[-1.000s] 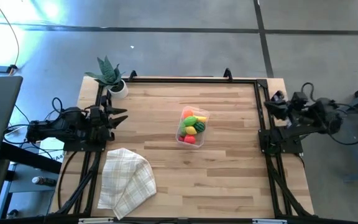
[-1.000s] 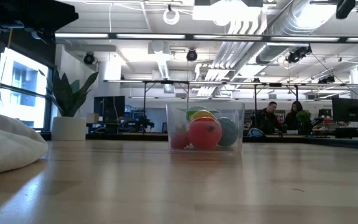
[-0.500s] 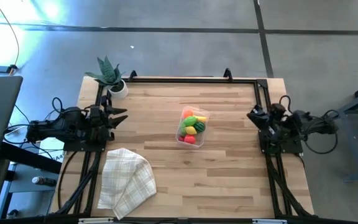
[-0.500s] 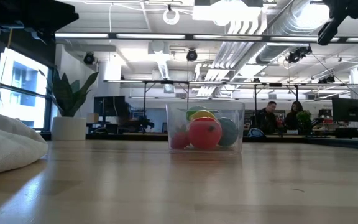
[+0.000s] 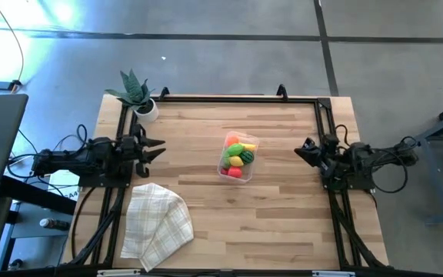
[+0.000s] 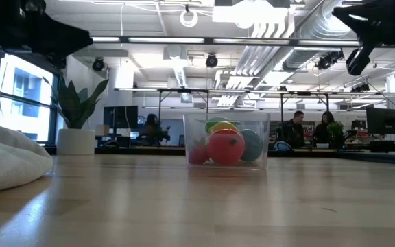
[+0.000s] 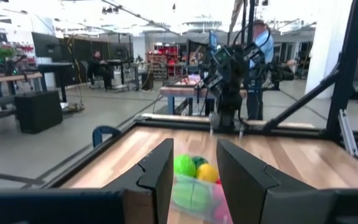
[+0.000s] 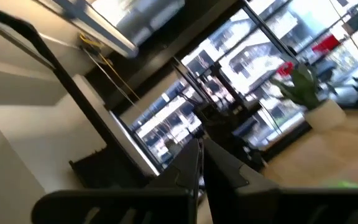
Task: Pick and placing Produce into tupperware
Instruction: Return to Home Position
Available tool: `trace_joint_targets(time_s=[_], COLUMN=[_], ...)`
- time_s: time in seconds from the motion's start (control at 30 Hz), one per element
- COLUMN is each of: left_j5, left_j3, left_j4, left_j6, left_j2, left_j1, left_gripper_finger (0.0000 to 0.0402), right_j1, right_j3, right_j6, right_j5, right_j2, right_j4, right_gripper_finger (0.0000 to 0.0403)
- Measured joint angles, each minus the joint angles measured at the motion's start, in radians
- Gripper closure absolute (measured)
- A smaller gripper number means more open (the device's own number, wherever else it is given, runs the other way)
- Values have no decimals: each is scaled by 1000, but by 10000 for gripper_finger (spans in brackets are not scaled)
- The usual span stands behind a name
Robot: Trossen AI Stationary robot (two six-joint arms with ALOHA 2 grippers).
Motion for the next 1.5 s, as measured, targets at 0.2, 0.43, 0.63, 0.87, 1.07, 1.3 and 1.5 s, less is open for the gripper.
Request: trace_joint_targets(time_s=[0.2, 0.43, 0.63, 0.87, 1.07, 1.3, 1.5], left_j5=[-7, -11, -12, -12, -12, -12, -12], left_j3=[-23, -23, -21, -20, -20, -20, -20], left_j4=[-13, -128, -191, -192, -192, -192, -192], left_j6=[5, 9, 80, 321, 375, 375, 375], left_j2=[0, 0, 5, 6, 6, 6, 6], left_j1=[0, 0, 0, 0, 0, 0, 0], left_gripper_finger=[289, 289, 289, 289, 289, 289, 289], right_j1=[0, -1, -1, -1, -1, -1, -1], right_j3=[0, 2, 2, 3, 3, 4, 4], right_j6=[-9, -130, -307, -388, -301, -270, -265], right_j5=[2, 3, 6, 8, 8, 8, 8], right_j2=[0, 14, 22, 21, 21, 21, 21], right_j4=[-133, -334, -337, -339, -340, -340, -341], right_gripper_finger=[392, 392, 392, 392, 392, 392, 392])
